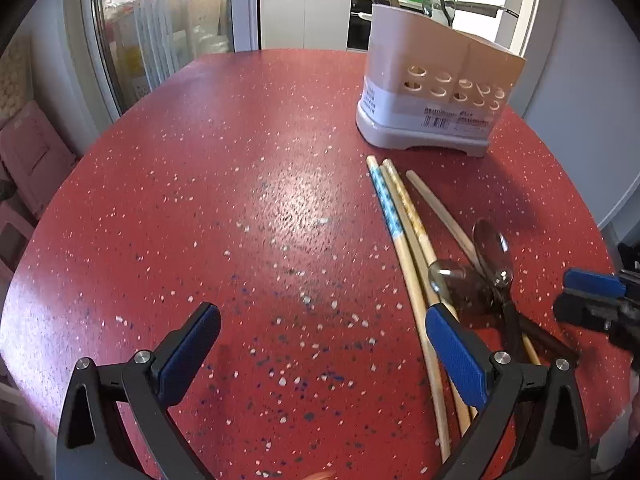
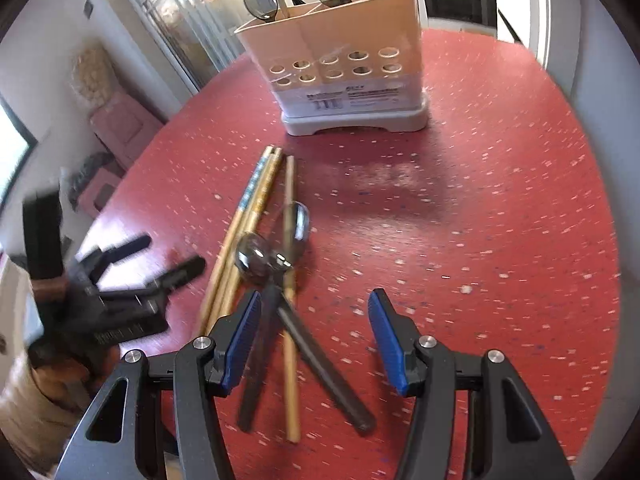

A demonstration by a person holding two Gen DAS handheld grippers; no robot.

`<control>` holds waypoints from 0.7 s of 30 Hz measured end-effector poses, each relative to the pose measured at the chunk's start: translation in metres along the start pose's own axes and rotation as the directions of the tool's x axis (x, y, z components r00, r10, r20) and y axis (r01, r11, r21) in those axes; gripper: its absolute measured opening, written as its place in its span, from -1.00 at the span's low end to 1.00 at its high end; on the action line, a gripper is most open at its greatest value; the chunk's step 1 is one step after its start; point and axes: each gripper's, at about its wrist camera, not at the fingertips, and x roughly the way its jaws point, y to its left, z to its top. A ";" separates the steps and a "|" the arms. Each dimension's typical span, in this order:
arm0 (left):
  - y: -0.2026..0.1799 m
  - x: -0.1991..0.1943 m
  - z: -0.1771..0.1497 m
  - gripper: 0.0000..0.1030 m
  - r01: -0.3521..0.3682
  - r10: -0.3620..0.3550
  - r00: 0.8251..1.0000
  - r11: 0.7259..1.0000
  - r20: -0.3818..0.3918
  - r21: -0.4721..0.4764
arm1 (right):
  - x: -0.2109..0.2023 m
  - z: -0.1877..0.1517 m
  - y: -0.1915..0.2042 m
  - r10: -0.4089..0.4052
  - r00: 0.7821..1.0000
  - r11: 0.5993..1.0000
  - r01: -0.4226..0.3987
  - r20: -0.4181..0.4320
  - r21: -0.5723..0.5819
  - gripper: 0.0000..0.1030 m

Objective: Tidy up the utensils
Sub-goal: 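Open both tools and move them back to the pile, then grasp a wooden chopstick with the right tool while the left tool grasps the blue-patterned chopstick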

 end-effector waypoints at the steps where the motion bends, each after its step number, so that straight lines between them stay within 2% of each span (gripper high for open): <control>1: 0.000 0.001 -0.001 1.00 -0.001 0.001 1.000 1.000 -0.004 -0.002 | 0.004 0.003 -0.002 0.028 1.000 0.999 -0.028 -0.003 0.029 0.16; 4: 0.003 0.005 -0.003 1.00 0.000 0.000 1.000 1.000 -0.019 -0.005 | 0.019 0.012 -0.003 0.090 0.996 0.992 -0.088 -0.023 0.088 0.12; 7: 0.003 0.009 -0.003 1.00 0.007 -0.007 0.999 1.000 -0.032 -0.007 | 0.033 0.018 -0.003 0.142 0.989 0.981 -0.134 -0.051 0.138 -0.03; 10: 0.003 0.015 -0.001 1.00 0.014 -0.014 0.999 1.000 -0.044 -0.008 | 0.043 0.022 -0.003 0.161 0.985 0.975 -0.149 -0.062 0.163 -0.19; 13: 0.002 0.019 0.002 1.00 0.021 -0.021 0.999 1.000 -0.046 -0.004 | 0.049 0.026 -0.001 0.162 0.985 0.976 -0.150 -0.063 0.157 -0.48; 15: 0.000 0.020 0.005 1.00 0.021 -0.020 0.999 1.000 -0.049 0.000 | 0.052 0.027 0.000 0.174 0.982 0.974 -0.162 -0.067 0.156 -0.85; 21: 0.000 0.024 0.011 1.00 0.024 -0.024 0.998 1.000 -0.062 -0.010 | 0.050 0.022 -0.004 0.202 0.979 0.965 -0.192 -0.039 0.181 -0.93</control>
